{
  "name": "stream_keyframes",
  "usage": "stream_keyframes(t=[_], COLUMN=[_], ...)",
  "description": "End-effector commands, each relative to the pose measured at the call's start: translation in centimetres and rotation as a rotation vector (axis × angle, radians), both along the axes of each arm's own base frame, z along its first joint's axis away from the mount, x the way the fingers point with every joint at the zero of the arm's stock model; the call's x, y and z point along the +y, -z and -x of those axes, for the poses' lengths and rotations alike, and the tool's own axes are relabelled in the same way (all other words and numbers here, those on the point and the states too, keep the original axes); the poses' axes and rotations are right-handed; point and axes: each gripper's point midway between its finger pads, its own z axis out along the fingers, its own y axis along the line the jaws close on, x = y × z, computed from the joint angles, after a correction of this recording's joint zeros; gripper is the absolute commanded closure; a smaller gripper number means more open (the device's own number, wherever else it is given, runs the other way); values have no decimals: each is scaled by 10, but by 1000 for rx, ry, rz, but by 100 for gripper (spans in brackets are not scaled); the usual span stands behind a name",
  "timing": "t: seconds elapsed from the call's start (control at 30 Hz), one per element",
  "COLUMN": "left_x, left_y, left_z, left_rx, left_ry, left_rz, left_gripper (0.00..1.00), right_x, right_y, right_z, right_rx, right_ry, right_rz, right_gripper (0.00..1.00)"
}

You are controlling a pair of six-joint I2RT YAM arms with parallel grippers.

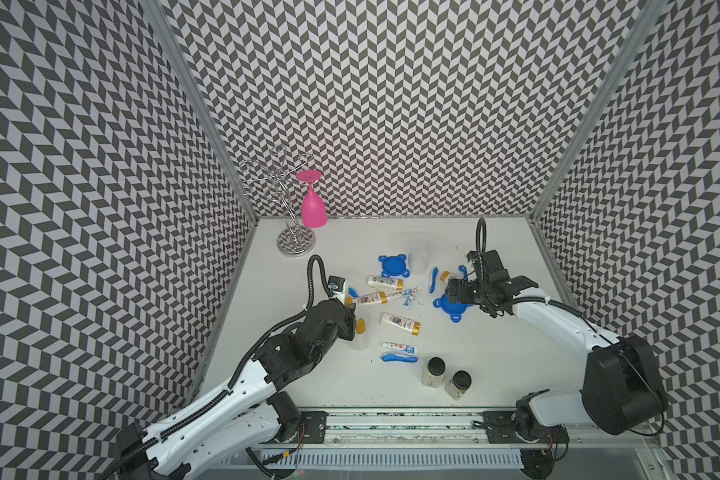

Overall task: Pack away toiletry kits
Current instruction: Place the toiletry item into the container, then pick up the toiletry item from the center of the board.

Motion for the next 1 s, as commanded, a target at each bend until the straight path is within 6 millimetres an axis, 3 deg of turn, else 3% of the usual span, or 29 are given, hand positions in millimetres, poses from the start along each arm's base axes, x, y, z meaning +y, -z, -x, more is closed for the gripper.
stream_keyframes(t=[0.0, 0.27, 0.43, 0.57, 0.7, 0.77, 0.97], left_x=[1, 1, -3, -5, -11, -15, -13], left_y=[-4, -9, -17, -23, -37, -44, -63], left_z=[1, 3, 5, 7, 12, 16, 20], left_rx=[-8, -5, 1, 15, 38, 65, 136], left_ry=[-13, -8, 3, 14, 44, 74, 114], left_rz=[30, 40, 86, 89, 167, 225, 379], left_gripper=[67, 58, 53, 42, 22, 17, 12], right_x=[6, 28, 69, 93, 105, 114, 148], right_y=[6, 8, 9, 4, -16, -20, 0], right_z=[-6, -7, 0, 22, 51, 67, 98], right_rx=[-8, 0, 21, 27, -59, -82, -38], right_ry=[-37, -82, -155, -259, -416, -507, -721], right_rz=[-9, -96, -178, -181, -218, -217, -98], right_gripper=[9, 12, 14, 15, 15, 16, 28])
